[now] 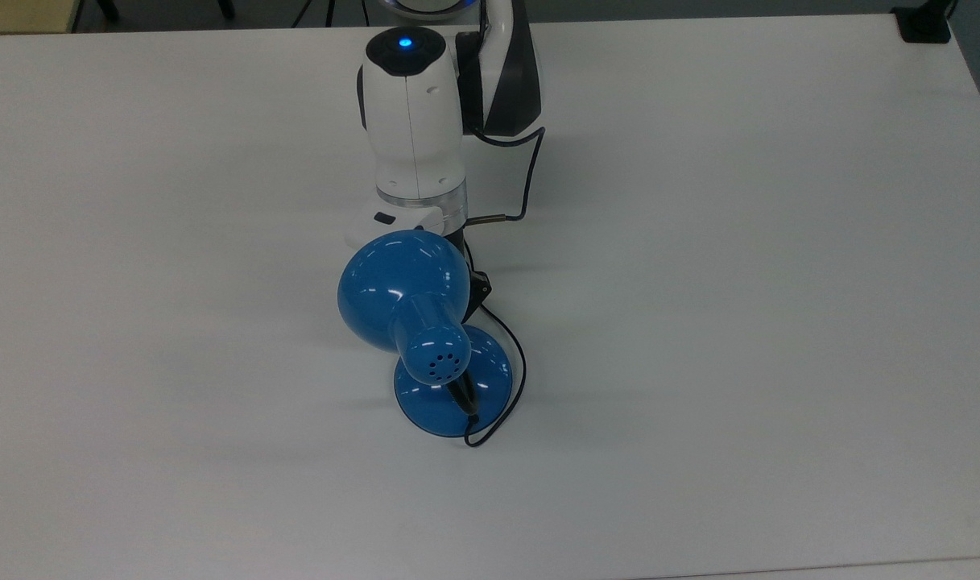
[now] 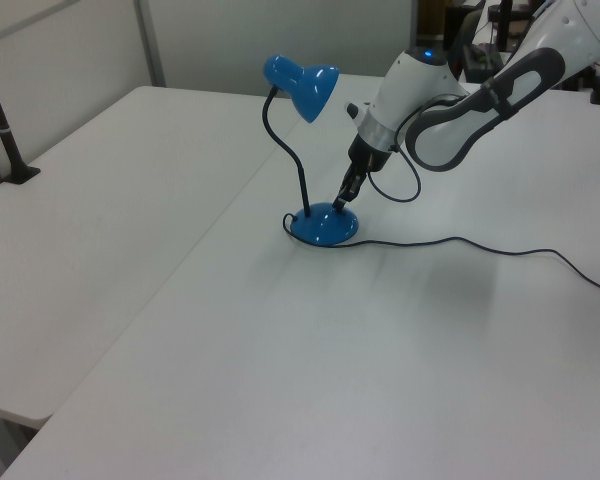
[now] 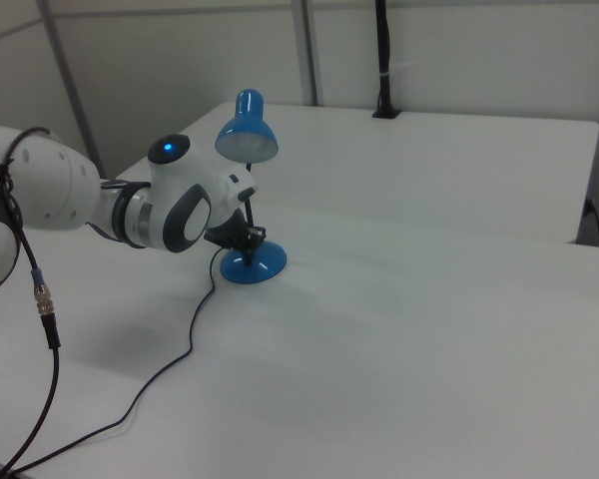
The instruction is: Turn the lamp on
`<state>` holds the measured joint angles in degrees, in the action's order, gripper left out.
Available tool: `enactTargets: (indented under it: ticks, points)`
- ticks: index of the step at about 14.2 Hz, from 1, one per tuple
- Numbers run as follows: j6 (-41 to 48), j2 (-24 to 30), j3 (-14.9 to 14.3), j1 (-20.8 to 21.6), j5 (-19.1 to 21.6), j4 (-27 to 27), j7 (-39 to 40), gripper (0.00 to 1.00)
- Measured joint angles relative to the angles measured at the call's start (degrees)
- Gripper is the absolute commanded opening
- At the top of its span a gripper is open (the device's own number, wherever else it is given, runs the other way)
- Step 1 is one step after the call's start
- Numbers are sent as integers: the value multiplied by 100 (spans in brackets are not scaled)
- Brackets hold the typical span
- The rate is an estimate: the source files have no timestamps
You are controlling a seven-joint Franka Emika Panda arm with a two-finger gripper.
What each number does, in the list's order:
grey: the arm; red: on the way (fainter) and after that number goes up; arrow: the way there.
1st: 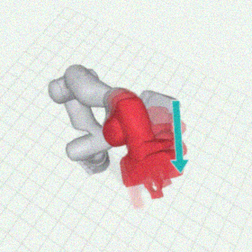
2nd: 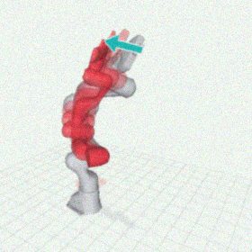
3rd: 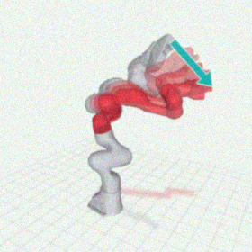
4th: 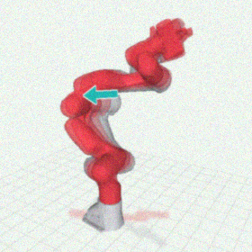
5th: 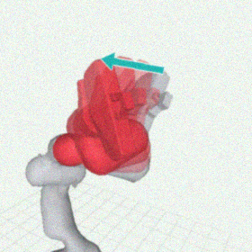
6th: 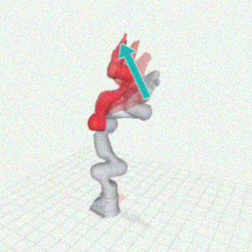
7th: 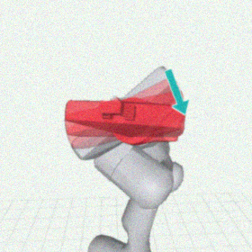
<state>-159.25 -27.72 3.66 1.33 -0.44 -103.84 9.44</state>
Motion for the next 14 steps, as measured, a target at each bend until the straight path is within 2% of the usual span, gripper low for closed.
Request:
enactTargets:
  ticks: [9, 11, 14]
  points:
    - [12, 76, 9, -21, -46, 3, 17, 0]
    - [536, 321, 20, -27, -46, -19, 17, 0]
    - [2293, 1028, 65, -26, -47, -33, 17, 0]
